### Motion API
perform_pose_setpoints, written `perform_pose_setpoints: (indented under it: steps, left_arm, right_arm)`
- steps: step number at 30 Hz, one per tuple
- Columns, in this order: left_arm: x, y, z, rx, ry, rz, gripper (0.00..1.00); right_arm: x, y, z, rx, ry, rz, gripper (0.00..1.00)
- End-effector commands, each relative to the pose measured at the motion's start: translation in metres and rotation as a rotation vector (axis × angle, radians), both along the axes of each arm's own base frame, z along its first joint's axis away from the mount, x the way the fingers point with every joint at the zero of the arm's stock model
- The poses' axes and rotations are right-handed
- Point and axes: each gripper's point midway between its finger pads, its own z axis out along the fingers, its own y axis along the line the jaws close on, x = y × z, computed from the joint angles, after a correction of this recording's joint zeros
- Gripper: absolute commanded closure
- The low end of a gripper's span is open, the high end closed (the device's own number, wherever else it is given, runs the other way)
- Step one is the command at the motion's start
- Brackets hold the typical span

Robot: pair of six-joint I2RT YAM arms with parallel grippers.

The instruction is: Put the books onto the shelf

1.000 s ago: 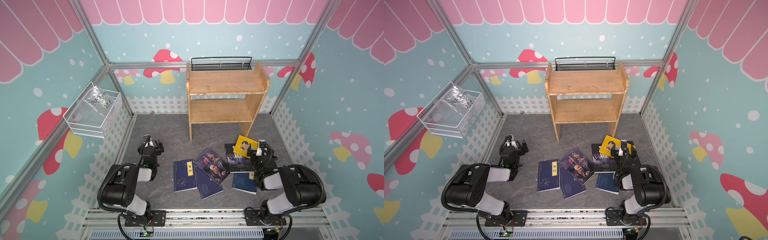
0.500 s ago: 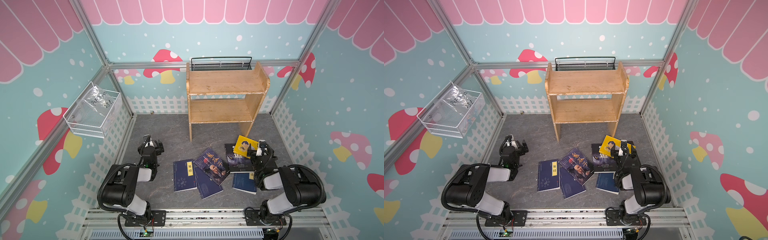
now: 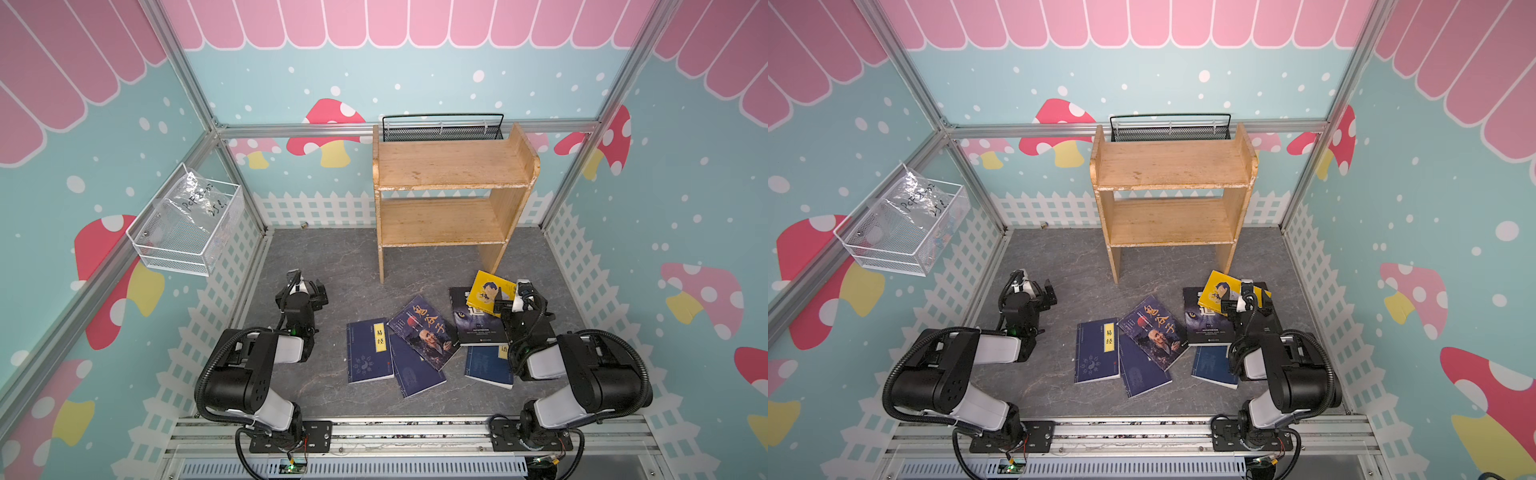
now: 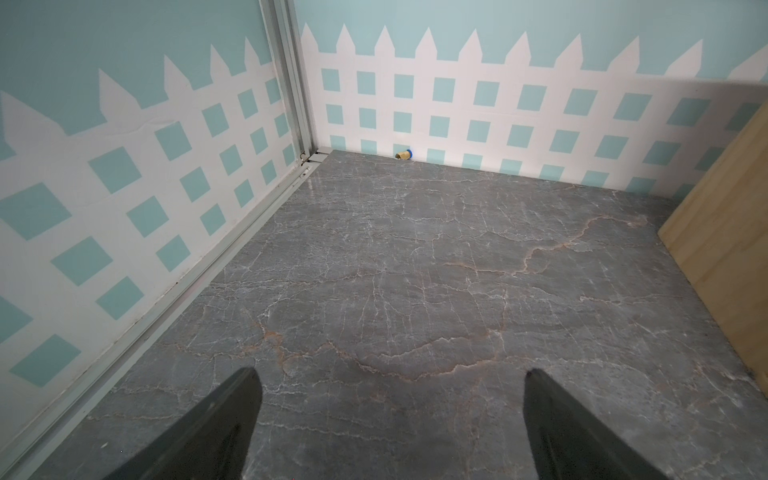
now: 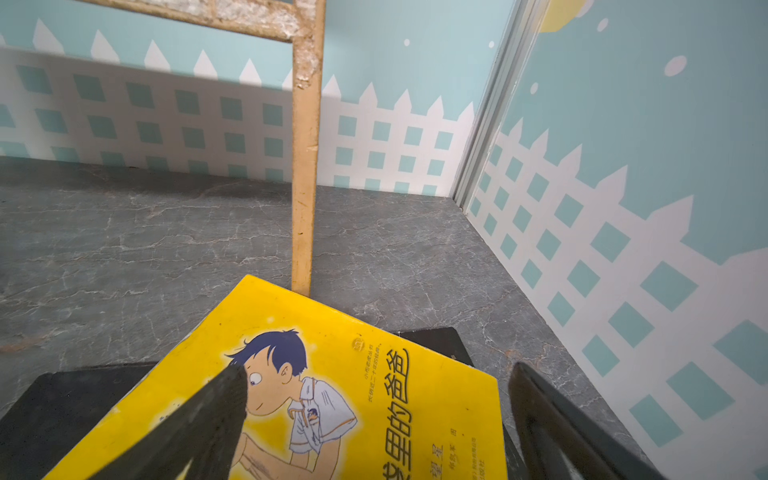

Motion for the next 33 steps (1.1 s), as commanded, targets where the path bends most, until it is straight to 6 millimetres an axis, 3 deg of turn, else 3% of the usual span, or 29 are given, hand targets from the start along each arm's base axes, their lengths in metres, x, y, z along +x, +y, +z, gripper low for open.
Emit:
perform_pose_setpoints:
  steps: [1, 6, 10, 15, 18, 22, 27, 30, 33]
  left_arm:
    - [-0.002, -0.003, 0.016, 0.025, -0.026, -0.015, 0.01]
    - [-0.010, -0.017, 0.068, 0.050, -0.015, -0.025, 0.01]
    - [-0.026, -0.039, 0.114, -0.141, 0.004, -0.063, 0.01]
    - [-0.052, -0.088, 0.143, -0.424, 0.049, -0.208, 0.01]
    - [-0.068, -0.126, 0.138, -0.627, 0.081, -0.302, 0.00]
    - [-0.090, -0.181, 0.111, -0.771, 0.192, -0.384, 0.01]
    - [-0.112, -0.238, 0.087, -0.925, 0.278, -0.447, 0.00]
    - [-0.125, -0.260, 0.079, -0.922, 0.312, -0.448, 0.01]
    - [-0.131, -0.269, 0.081, -0.906, 0.296, -0.470, 0.01]
  right_arm:
    - [0.008, 0.007, 0.022, -0.021, -0.023, 0.042, 0.01]
    - [0.014, 0.018, 0.059, 0.046, 0.035, 0.097, 0.01]
    - [0.004, 0.038, 0.087, 0.199, 0.088, 0.185, 0.01]
    - [-0.023, 0.088, 0.115, 0.426, 0.113, 0.445, 0.00]
    - [-0.041, 0.127, 0.118, 0.563, 0.170, 0.615, 0.00]
    - [-0.064, 0.182, 0.118, 0.638, 0.247, 0.774, 0.00]
    - [-0.075, 0.233, 0.114, 0.736, 0.326, 0.896, 0.01]
    - [-0.084, 0.257, 0.111, 0.778, 0.368, 0.952, 0.01]
    - [-0.092, 0.268, 0.109, 0.818, 0.381, 0.975, 0.01]
